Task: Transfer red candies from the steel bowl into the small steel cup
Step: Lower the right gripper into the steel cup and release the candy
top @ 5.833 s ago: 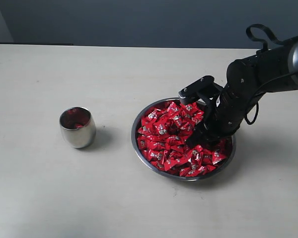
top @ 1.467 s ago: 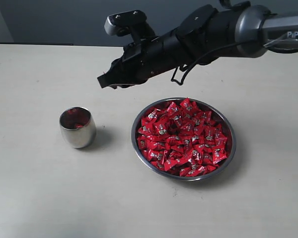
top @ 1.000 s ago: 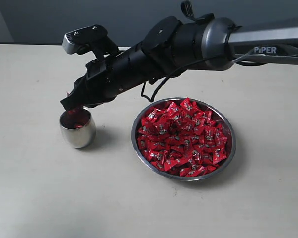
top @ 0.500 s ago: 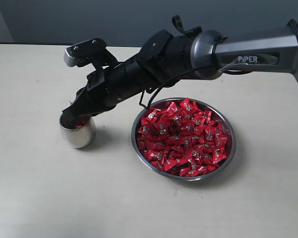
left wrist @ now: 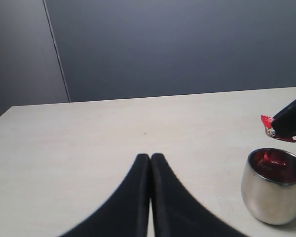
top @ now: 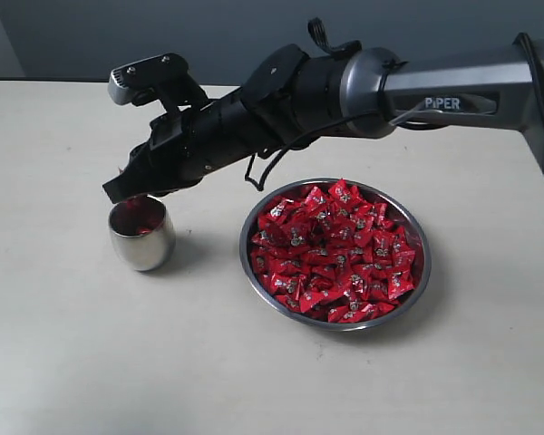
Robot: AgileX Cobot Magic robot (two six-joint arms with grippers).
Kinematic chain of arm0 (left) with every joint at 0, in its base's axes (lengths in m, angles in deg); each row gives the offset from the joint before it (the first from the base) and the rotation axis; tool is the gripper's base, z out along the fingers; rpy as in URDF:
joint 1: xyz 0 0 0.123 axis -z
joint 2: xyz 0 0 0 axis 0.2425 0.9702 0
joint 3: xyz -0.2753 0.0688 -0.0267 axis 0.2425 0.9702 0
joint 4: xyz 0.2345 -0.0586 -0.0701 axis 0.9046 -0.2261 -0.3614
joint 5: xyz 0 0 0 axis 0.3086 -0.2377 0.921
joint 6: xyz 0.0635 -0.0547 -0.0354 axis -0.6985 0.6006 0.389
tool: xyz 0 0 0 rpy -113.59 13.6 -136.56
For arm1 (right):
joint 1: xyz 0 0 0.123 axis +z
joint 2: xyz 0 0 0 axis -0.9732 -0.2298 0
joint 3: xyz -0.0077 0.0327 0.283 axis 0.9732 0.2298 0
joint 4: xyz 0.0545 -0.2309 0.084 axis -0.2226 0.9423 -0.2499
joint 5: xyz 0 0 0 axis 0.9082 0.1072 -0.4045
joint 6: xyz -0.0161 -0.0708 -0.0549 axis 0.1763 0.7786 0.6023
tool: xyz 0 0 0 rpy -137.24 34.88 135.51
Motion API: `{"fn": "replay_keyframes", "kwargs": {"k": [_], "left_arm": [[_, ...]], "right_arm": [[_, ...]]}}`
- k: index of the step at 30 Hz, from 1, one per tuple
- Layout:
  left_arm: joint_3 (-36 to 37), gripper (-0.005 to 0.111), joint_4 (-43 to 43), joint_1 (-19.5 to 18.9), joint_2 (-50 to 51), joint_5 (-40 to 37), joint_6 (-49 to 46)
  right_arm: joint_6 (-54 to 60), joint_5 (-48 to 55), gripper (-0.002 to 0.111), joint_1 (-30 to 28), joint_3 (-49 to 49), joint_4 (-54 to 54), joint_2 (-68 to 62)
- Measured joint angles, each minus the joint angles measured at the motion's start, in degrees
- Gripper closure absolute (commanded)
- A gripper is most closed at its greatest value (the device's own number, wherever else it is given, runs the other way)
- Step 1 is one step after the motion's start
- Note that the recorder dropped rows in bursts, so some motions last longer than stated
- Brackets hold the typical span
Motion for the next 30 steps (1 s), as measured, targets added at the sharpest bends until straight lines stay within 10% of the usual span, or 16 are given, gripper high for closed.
{"fn": "replay_keyframes", "kwargs": {"k": [30], "left_arm": [[0.00, 0.106, 0.00, 0.00, 0.00, 0.00, 0.00]], "right_arm": [[-2.23, 2.75, 0.103, 0.10, -0.77, 2.87, -1.61]]}}
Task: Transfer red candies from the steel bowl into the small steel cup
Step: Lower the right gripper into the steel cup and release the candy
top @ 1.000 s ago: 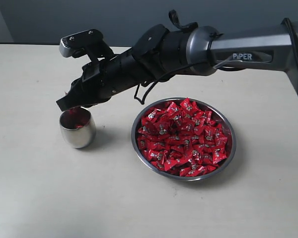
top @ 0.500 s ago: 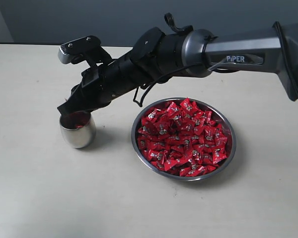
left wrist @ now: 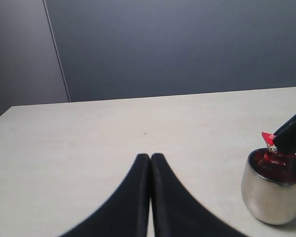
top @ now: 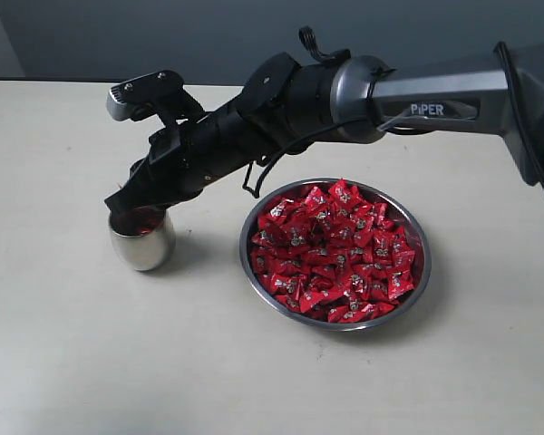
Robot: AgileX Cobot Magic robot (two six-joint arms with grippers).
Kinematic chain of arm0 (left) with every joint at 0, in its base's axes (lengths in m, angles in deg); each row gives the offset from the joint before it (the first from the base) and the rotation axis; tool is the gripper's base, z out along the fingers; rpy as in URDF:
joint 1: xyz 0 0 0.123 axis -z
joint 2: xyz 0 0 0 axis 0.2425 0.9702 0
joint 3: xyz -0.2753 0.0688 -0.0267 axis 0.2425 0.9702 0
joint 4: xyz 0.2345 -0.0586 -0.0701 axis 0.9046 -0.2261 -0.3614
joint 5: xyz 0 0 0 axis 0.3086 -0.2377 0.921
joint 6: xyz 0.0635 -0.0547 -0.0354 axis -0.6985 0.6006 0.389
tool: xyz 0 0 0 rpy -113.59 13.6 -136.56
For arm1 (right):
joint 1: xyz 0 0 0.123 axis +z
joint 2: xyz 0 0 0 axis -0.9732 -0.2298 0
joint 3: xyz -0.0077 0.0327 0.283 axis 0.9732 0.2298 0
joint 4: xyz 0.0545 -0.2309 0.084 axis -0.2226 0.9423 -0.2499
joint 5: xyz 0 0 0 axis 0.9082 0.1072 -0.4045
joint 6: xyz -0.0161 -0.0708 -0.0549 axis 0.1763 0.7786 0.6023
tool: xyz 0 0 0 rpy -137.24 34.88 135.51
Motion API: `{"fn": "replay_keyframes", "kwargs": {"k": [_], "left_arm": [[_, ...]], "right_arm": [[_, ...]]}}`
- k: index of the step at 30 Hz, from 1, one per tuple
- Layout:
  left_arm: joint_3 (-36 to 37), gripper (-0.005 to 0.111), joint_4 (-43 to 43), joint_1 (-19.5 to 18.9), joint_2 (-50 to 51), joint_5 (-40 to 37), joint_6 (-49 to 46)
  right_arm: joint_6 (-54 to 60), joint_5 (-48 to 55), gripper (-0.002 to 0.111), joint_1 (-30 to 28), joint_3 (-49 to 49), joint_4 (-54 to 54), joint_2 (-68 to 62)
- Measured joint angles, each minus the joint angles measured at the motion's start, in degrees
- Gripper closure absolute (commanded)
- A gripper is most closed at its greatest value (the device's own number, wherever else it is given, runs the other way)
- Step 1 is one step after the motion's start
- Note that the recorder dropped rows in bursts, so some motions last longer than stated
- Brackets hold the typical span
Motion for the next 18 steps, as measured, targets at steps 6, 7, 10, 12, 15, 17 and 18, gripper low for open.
{"fn": "replay_keyframes", "kwargs": {"k": [6, 7, 10, 12, 15, 17, 18], "left_arm": [[0.00, 0.106, 0.00, 0.00, 0.00, 0.00, 0.00], [0.00, 0.106, 0.00, 0.00, 0.00, 0.00, 0.00], [0.00, 0.106, 0.00, 0.00, 0.00, 0.00, 0.00], [0.00, 0.106, 0.00, 0.00, 0.00, 0.00, 0.00], [0.00, 0.106, 0.00, 0.00, 0.00, 0.00, 0.00], [0.00, 0.106, 0.00, 0.00, 0.00, 0.00, 0.00], [0.00, 0.106, 0.00, 0.00, 0.00, 0.00, 0.00]], "right_arm": [[-0.89, 0.10, 0.082, 0.00, 0.00, 0.48, 0.00], [-1.27, 0.10, 0.083, 0.00, 0.00, 0.53, 0.00], [-1.73, 0.10, 0.083, 0.00, 0.00, 0.53, 0.00], [-2.07, 0.10, 0.083, 0.00, 0.00, 0.53, 0.00], [-2.07, 0.10, 0.083, 0.00, 0.00, 0.53, 0.00], [-2.07, 0.10, 0.083, 0.00, 0.00, 0.53, 0.00], [-2.07, 0.22, 0.082, 0.00, 0.00, 0.53, 0.00]]}}
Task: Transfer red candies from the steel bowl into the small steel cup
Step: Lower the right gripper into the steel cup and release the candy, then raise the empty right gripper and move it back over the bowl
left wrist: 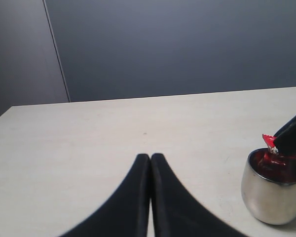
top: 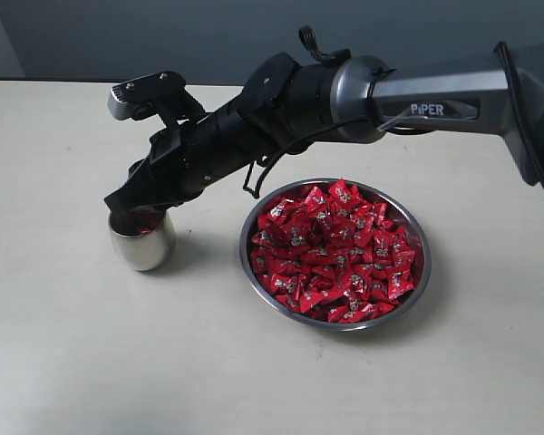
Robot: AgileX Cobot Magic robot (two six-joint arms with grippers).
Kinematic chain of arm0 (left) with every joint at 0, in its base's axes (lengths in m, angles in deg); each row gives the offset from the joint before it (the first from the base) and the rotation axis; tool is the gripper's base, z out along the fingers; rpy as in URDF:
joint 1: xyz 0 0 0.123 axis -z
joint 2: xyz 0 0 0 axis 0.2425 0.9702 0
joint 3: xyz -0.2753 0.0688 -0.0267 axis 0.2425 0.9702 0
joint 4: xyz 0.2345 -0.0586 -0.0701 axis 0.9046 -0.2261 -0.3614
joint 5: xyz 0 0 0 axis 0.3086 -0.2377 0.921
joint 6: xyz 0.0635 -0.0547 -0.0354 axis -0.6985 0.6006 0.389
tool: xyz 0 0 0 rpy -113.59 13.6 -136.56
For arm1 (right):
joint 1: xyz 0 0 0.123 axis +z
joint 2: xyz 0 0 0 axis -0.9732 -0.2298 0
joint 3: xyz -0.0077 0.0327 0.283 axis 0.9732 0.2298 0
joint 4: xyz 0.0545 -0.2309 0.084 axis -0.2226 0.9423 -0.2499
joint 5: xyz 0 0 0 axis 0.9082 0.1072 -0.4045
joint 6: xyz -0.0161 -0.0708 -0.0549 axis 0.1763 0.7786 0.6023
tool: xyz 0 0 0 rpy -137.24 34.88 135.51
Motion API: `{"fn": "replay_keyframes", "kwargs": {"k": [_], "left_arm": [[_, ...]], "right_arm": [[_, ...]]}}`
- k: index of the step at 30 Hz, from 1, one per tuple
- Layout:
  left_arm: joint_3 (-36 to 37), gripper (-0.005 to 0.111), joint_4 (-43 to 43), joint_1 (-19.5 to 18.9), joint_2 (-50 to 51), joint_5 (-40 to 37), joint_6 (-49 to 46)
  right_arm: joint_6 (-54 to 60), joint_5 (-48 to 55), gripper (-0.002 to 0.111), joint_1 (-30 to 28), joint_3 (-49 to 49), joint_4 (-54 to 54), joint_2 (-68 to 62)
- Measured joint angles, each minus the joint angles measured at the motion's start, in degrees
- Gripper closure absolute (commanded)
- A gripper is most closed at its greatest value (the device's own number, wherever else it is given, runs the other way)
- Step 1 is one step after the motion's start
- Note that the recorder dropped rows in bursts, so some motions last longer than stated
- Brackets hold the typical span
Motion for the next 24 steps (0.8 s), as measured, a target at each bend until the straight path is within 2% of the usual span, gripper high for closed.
{"fn": "replay_keyframes", "kwargs": {"k": [4, 19, 24], "left_arm": [[0.00, 0.106, 0.00, 0.00, 0.00, 0.00, 0.00], [0.00, 0.106, 0.00, 0.00, 0.00, 0.00, 0.00], [0.00, 0.106, 0.00, 0.00, 0.00, 0.00, 0.00]], "right_arm": [[-0.09, 0.00, 0.068, 0.00, 0.00, 0.00, 0.00], [-1.58, 0.98, 0.069, 0.00, 0.00, 0.09, 0.00], [-2.57, 1.48, 0.069, 0.00, 0.00, 3.63, 1.19]]}}
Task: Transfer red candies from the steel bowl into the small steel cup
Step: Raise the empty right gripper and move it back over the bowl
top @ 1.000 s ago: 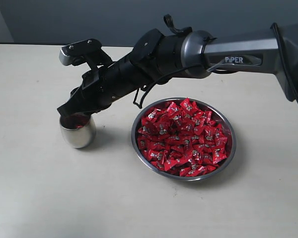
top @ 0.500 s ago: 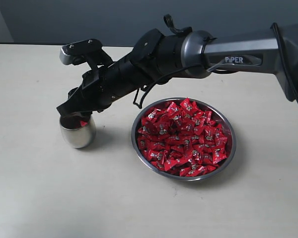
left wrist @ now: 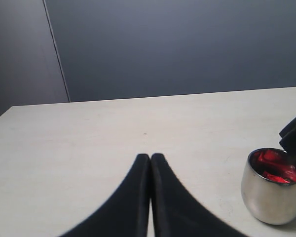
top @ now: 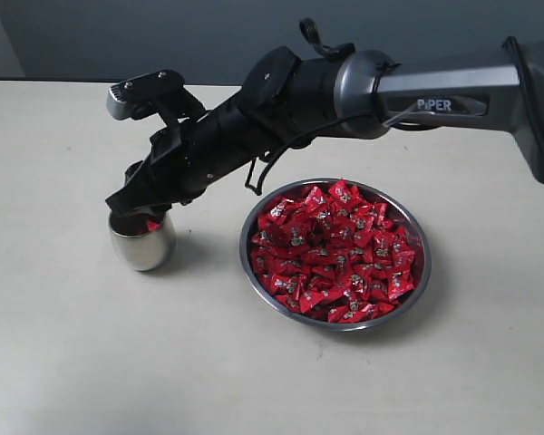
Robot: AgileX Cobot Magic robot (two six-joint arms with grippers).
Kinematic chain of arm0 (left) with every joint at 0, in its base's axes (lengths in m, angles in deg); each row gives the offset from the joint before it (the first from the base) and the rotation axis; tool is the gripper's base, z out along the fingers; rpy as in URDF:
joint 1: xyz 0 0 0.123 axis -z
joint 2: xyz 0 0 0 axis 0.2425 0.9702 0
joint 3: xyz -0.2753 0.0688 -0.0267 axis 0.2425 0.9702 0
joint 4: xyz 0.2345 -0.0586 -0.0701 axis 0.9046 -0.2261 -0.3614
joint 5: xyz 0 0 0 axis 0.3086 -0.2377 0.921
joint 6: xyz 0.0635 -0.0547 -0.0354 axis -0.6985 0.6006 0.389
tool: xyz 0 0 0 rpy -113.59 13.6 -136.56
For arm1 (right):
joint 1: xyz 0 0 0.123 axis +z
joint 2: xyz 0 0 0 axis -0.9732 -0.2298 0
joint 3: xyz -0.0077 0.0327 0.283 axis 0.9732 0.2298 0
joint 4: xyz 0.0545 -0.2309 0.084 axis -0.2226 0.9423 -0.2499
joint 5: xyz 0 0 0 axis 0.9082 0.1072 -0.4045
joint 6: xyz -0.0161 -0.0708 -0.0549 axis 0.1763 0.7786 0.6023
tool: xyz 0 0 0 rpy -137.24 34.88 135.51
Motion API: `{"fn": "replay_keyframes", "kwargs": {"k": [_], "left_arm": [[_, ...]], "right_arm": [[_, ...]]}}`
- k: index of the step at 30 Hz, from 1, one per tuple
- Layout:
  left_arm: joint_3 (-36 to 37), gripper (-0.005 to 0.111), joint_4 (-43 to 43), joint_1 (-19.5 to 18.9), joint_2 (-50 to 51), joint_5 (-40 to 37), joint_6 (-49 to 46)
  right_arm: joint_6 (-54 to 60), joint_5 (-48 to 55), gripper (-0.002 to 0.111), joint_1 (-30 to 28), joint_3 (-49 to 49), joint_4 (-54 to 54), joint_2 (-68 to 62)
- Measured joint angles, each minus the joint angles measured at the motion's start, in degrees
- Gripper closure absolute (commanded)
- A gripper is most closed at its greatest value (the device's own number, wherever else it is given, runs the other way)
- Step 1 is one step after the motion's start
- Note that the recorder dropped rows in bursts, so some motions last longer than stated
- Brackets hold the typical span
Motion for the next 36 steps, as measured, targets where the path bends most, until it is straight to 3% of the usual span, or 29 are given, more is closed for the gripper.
{"fn": "replay_keyframes", "kwargs": {"k": [8, 16, 31, 36], "left_arm": [[0.00, 0.106, 0.00, 0.00, 0.00, 0.00, 0.00], [0.00, 0.106, 0.00, 0.00, 0.00, 0.00, 0.00], [0.00, 0.106, 0.00, 0.00, 0.00, 0.00, 0.00], [0.00, 0.106, 0.00, 0.00, 0.00, 0.00, 0.00]], "right_arm": [[-8.58, 0.40, 0.069, -0.87, 0.00, 13.36, 6.43], [-20.96, 7.51, 0.069, -6.62, -0.13, 29.81, 13.92], [-23.63, 13.97, 0.069, -18.71, 0.35, 32.23, 28.25], [-24.28, 11.45, 0.069, -22.73, 7.22, 32.12, 33.54]]}}
